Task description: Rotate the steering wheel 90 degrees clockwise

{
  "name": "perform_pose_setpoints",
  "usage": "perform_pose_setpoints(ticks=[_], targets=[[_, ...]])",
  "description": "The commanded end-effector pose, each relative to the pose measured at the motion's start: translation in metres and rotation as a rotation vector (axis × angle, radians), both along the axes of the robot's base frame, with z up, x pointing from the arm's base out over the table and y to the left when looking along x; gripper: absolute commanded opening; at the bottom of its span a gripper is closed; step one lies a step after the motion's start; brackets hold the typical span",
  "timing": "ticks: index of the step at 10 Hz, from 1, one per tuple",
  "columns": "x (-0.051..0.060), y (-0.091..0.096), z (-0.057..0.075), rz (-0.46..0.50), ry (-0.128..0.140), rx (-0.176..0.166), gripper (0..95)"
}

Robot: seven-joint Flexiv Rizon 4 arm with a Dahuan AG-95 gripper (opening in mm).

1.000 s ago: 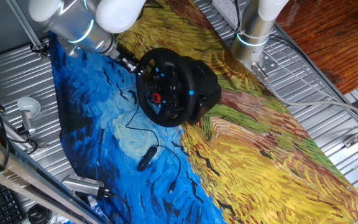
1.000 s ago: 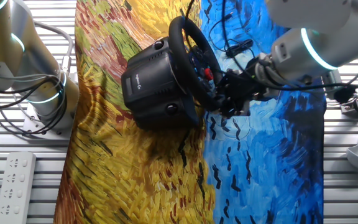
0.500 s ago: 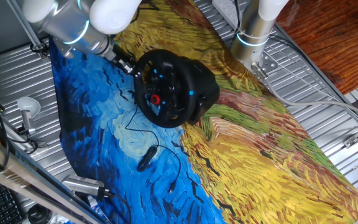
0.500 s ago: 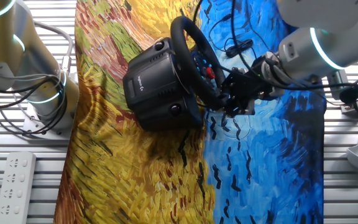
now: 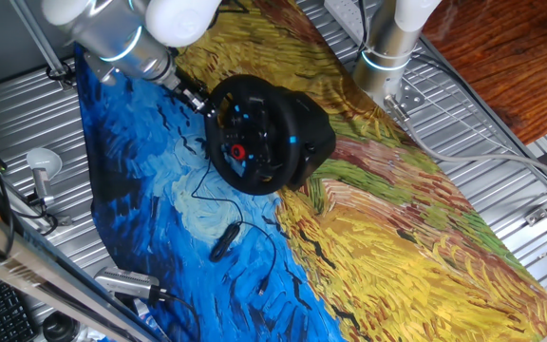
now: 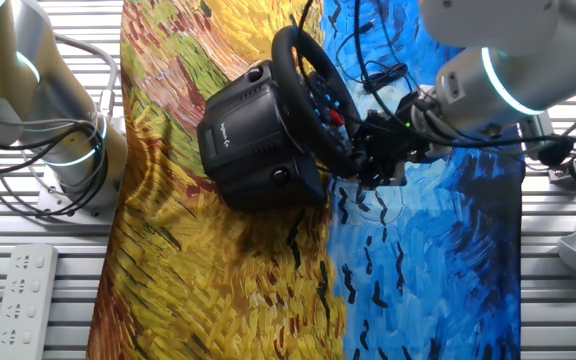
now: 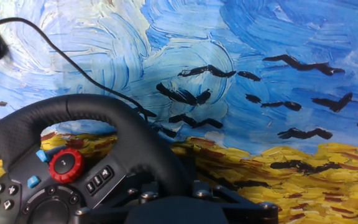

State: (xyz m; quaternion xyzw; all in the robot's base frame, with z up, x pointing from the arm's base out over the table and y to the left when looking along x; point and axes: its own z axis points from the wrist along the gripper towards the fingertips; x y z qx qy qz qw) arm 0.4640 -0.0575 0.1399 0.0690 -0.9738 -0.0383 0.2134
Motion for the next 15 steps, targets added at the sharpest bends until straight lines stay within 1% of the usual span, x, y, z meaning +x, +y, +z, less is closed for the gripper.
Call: perform_pose_setpoints(ticks=[1, 4, 5, 7, 8, 10, 12, 13, 15], targets=[[0.0004, 0.0001, -0.0017, -0.009, 0.007, -0.005, 0.0], [-0.0006, -0.0005, -0.002, -0.016, 0.029, -0.058, 0.0], [-0.0005, -0.0005, -0.002, -0.012, 0.032, -0.076, 0.0], [-0.0006, -0.0007, -0.0018, -0.009, 0.039, -0.1, 0.0], [-0.0008, -0.0013, -0.0014, -0.002, 0.044, -0.104, 0.0], [-0.0008, -0.0013, -0.0013, -0.008, 0.07, -0.12, 0.0], [-0.001, -0.0015, -0.0013, -0.013, 0.085, -0.124, 0.0], [-0.0013, -0.0016, -0.0015, -0.017, 0.097, -0.139, 0.0], [-0.002, -0.0018, -0.002, -0.046, 0.108, -0.155, 0.0]])
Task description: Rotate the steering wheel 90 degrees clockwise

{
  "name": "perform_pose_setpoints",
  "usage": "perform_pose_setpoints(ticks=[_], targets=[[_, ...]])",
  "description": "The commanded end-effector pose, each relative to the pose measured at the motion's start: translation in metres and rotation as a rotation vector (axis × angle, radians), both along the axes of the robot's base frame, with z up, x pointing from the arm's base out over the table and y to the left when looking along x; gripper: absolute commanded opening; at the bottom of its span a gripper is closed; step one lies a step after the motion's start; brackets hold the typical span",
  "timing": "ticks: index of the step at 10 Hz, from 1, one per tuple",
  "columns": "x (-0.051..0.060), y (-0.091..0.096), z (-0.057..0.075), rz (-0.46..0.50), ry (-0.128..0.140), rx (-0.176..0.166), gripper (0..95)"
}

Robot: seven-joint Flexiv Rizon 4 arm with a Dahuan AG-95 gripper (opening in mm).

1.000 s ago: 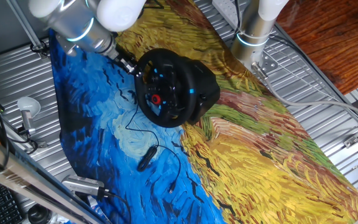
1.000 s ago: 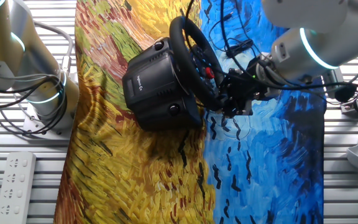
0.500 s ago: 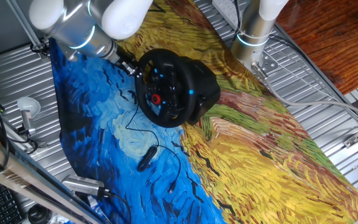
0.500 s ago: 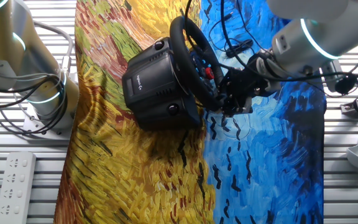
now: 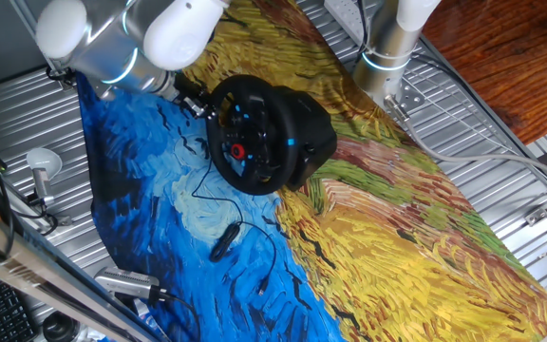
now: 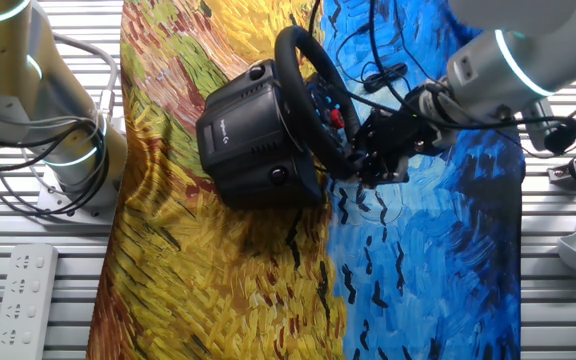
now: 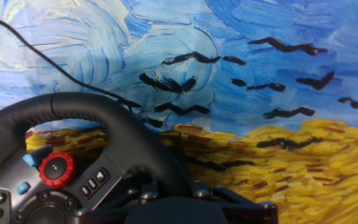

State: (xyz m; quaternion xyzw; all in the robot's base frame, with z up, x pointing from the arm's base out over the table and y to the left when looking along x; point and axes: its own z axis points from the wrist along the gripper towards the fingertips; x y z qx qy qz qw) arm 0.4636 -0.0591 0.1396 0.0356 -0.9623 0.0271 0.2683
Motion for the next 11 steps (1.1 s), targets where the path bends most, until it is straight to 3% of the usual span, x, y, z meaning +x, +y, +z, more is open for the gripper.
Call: perform_pose_setpoints(ticks=[1, 4, 11], targets=[[-0.0017, -0.0004, -0.0015, -0.029, 0.013, -0.02, 0.0], [-0.0021, -0.0016, -0.0006, -0.047, 0.028, -0.028, 0.0], [-0.0022, -0.0027, 0.0005, -0.035, 0.025, -0.009, 0.0]])
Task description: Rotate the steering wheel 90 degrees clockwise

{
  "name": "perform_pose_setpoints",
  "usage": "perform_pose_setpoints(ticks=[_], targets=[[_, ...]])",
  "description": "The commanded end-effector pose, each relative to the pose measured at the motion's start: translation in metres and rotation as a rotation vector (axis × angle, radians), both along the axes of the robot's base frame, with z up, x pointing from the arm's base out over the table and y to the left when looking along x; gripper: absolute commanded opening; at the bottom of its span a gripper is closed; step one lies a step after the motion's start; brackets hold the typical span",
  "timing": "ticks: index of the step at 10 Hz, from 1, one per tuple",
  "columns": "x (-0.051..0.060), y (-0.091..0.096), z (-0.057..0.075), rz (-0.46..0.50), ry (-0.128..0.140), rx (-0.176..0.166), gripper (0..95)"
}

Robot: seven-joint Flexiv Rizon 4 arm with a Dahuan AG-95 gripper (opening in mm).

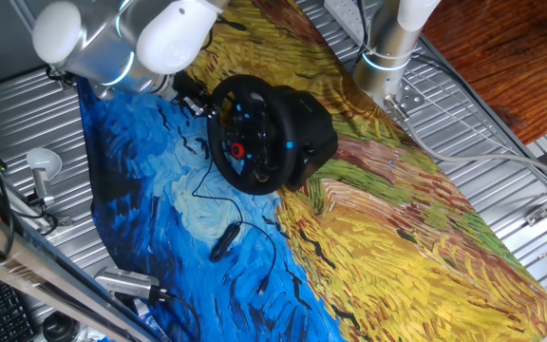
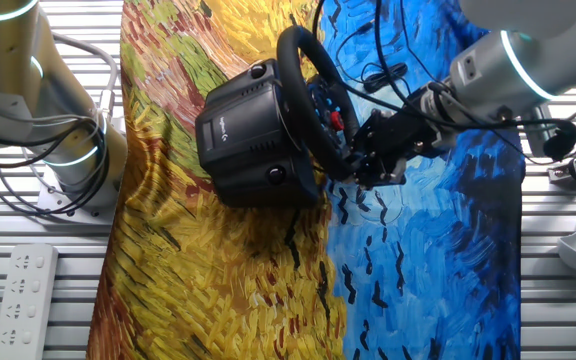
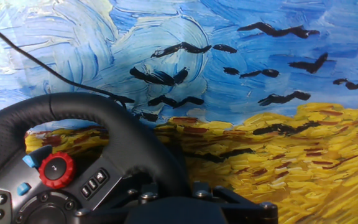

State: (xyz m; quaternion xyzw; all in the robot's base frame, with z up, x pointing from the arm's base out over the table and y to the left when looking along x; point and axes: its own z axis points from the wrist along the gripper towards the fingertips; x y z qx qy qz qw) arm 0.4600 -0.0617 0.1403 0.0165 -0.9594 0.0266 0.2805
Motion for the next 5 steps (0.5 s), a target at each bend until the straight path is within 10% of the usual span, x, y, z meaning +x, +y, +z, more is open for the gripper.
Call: perform_pose_setpoints(ticks=[1, 4, 5], targets=[[0.0013, 0.0, -0.0003, 0.001, 0.0, 0.009, 19.0], [0.0013, 0.0002, -0.0005, 0.008, 0.001, 0.014, 19.0], [0.0013, 0.0002, -0.0006, 0.009, 0.001, 0.018, 38.0]])
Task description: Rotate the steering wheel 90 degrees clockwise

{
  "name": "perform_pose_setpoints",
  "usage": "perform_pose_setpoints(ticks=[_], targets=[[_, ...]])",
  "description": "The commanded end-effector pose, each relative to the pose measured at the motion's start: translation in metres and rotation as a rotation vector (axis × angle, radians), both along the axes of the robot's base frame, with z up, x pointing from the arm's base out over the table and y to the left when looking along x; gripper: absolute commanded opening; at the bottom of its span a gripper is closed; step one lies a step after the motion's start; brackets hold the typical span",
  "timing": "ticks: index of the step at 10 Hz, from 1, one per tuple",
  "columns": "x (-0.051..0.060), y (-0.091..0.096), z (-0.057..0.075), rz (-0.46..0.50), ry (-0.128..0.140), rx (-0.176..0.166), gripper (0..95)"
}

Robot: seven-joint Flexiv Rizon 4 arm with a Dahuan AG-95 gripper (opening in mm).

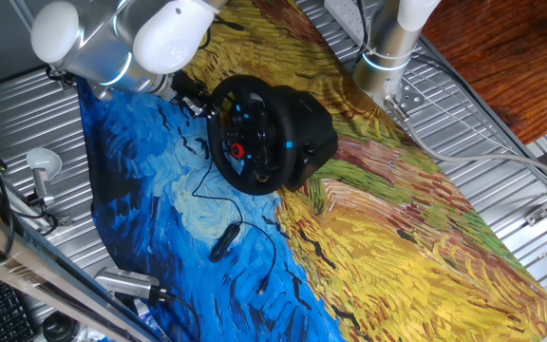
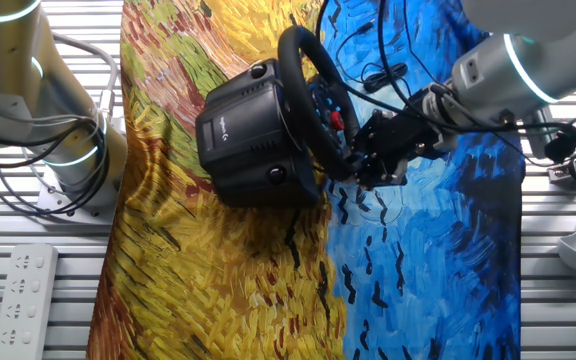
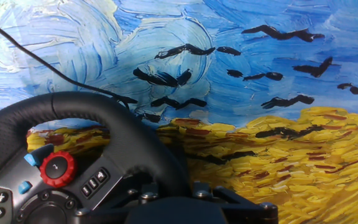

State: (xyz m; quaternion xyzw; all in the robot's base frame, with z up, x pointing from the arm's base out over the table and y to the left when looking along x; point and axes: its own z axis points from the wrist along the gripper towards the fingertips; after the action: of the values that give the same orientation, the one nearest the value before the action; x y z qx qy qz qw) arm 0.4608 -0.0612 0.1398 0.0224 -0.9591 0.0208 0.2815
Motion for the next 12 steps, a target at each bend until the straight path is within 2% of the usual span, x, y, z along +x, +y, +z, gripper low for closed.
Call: perform_pose_setpoints(ticks=[1, 8, 12], targets=[[0.0005, -0.0002, -0.0002, 0.001, -0.002, 0.009, 38.0], [0.0005, 0.0004, -0.0009, 0.008, -0.003, 0.026, 38.0], [0.0019, 0.0009, 0.0011, 0.022, -0.005, 0.079, 38.0]])
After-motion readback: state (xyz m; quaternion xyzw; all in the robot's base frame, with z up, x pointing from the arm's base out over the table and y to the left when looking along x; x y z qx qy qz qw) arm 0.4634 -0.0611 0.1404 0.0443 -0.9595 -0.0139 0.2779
